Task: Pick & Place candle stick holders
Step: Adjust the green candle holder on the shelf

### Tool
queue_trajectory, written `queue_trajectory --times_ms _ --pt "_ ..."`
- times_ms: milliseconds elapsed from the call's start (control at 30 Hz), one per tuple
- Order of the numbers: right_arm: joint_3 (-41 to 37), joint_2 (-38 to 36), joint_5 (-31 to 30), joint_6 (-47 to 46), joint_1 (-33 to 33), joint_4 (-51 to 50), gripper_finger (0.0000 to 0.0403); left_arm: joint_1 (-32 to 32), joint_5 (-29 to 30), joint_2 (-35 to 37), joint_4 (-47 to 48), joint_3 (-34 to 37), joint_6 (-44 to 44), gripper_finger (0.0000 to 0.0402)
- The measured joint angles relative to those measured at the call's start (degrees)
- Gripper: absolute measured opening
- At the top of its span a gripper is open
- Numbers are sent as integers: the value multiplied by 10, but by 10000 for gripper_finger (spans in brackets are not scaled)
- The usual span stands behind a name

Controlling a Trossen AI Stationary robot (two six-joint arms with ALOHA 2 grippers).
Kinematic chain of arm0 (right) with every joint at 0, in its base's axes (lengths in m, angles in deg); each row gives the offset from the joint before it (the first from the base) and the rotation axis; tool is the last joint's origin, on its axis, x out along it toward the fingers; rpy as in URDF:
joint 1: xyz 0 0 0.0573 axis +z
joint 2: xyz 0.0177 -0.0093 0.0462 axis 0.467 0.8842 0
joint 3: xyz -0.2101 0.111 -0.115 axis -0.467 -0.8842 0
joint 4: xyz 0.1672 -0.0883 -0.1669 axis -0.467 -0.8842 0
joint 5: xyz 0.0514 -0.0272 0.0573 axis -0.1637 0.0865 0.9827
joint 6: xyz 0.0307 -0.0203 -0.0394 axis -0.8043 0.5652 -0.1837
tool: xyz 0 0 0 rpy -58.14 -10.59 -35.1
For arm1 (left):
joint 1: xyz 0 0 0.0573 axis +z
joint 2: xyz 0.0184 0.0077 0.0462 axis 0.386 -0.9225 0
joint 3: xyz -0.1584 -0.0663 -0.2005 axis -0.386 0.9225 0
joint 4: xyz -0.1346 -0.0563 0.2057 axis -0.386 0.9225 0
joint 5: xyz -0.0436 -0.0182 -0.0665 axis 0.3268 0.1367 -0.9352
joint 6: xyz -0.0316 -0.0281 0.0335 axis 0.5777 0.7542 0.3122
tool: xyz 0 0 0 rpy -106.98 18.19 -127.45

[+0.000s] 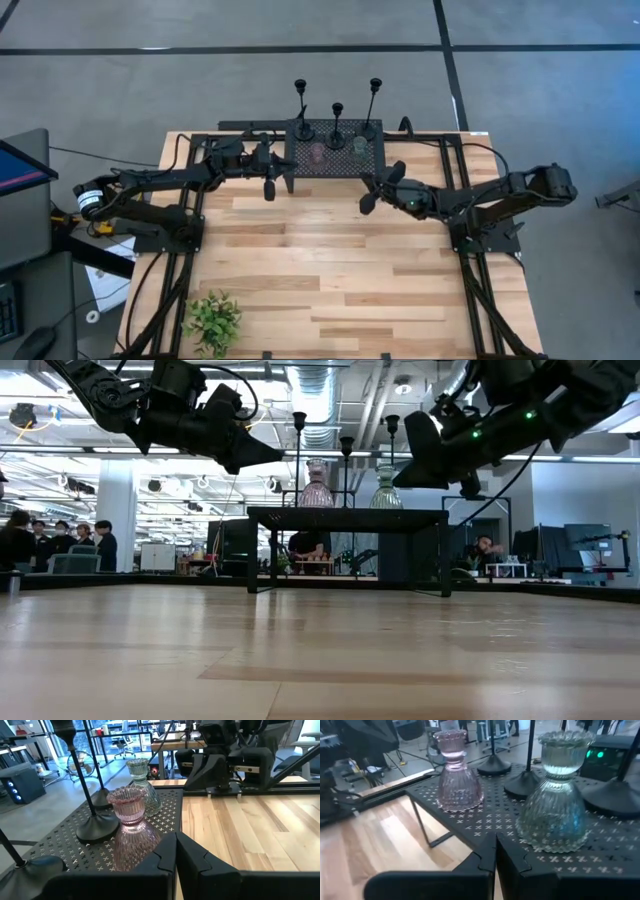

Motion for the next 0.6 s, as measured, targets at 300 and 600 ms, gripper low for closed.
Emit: queue_trajectory --times_ms 300,600 --pt "0 0 -1 30 -26 13 3 0 0 0 0 0 -2 5" --pt "0 0 -1 32 -51 38 127 0 0 0 0 0 -2 5"
